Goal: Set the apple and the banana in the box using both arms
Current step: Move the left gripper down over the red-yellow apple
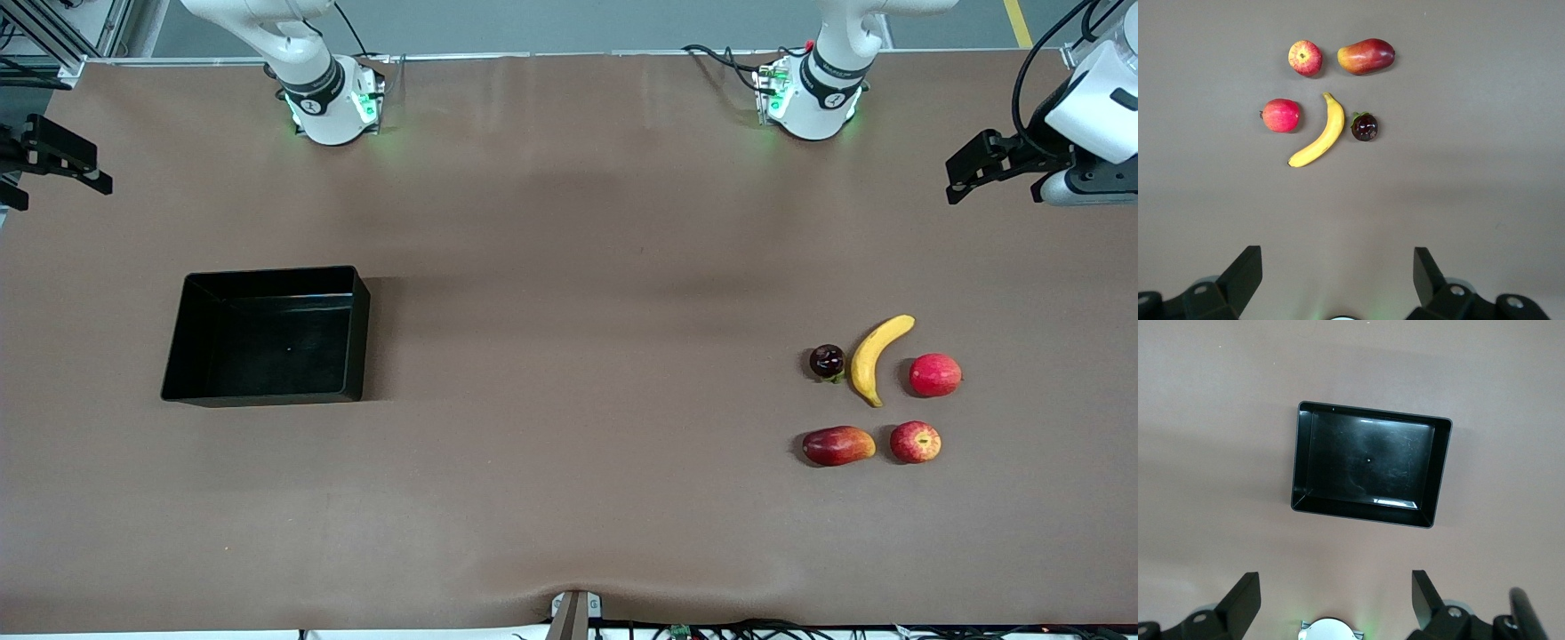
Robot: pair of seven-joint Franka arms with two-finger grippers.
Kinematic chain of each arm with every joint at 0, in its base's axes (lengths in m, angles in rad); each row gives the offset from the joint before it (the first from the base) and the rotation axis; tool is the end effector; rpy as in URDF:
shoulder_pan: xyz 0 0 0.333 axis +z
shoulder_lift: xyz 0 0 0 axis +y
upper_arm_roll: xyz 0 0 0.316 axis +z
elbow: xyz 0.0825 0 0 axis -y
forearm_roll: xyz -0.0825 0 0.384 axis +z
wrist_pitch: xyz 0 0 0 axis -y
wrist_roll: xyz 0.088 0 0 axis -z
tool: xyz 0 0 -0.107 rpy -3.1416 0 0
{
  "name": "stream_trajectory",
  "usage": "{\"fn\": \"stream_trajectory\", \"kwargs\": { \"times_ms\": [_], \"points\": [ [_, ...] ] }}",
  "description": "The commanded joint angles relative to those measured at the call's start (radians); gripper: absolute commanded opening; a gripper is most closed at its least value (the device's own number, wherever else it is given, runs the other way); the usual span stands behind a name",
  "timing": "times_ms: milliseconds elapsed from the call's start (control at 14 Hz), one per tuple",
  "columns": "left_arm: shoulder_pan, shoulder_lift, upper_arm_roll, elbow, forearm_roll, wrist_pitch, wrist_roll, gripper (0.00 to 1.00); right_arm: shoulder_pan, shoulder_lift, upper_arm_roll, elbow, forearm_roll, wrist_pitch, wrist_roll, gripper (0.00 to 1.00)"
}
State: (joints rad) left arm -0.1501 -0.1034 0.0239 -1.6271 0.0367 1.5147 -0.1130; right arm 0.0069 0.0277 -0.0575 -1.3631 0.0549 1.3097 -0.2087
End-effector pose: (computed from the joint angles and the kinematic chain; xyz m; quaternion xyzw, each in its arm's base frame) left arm 0.5127 -0.0602 0.6486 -0.9998 0.0057 0.0024 0.0175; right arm 0.5329 -0.0195 0.6829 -0.9952 -0.0848 0.0368 0.0310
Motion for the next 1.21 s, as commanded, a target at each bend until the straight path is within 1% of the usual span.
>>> {"fn": "stream_trajectory", "kwargs": {
  "times_ms": [0, 285, 356, 427, 641, 712, 784, 926, 997, 1140],
  "points": [
    [0.001, 0.011, -0.001, 0.029, -0.003, -0.024, -0.008, 1.00, -0.010, -0.031, 0.005, -0.031, 0.010, 0.003, 0.005, 1.00],
    [0.006, 0.017, 0.001, 0.029, 0.000, -0.022, 0.007, 1.00, -0.010, -0.031, 0.004, -0.031, 0.008, 0.000, 0.012, 1.00],
    [0.006, 0.030, 0.011, 0.029, 0.000, -0.022, 0.010, 1.00, -0.008, -0.031, 0.004, -0.031, 0.008, -0.001, 0.012, 1.00],
    [0.004, 0.045, 0.048, 0.029, 0.002, -0.010, 0.010, 1.00, -0.008, -0.031, 0.004, -0.031, 0.008, -0.001, 0.012, 1.00],
    [0.006, 0.120, 0.077, 0.020, 0.008, 0.036, 0.010, 1.00, -0.012, -0.031, 0.004, -0.031, 0.008, -0.001, 0.014, 1.00],
    [0.010, 0.142, 0.089, 0.010, 0.008, 0.073, 0.012, 1.00, -0.018, -0.029, 0.004, -0.031, 0.008, -0.003, 0.014, 1.00],
    [0.044, 0.158, 0.088, -0.008, 0.008, 0.122, 0.013, 1.00, -0.018, -0.029, 0.004, -0.031, 0.008, -0.001, 0.014, 1.00],
    [0.047, 0.200, 0.087, -0.058, 0.009, 0.205, 0.013, 1.00, -0.018, -0.029, 0.004, -0.033, 0.008, -0.004, 0.014, 1.00],
    [0.046, 0.218, 0.088, -0.088, 0.011, 0.269, 0.013, 1.00, -0.018, -0.029, 0.004, -0.033, 0.008, -0.004, 0.014, 1.00],
    [0.052, 0.279, 0.086, -0.112, 0.011, 0.369, 0.019, 1.00, -0.019, -0.026, 0.004, -0.031, 0.008, -0.007, 0.015, 1.00]
  ]
}}
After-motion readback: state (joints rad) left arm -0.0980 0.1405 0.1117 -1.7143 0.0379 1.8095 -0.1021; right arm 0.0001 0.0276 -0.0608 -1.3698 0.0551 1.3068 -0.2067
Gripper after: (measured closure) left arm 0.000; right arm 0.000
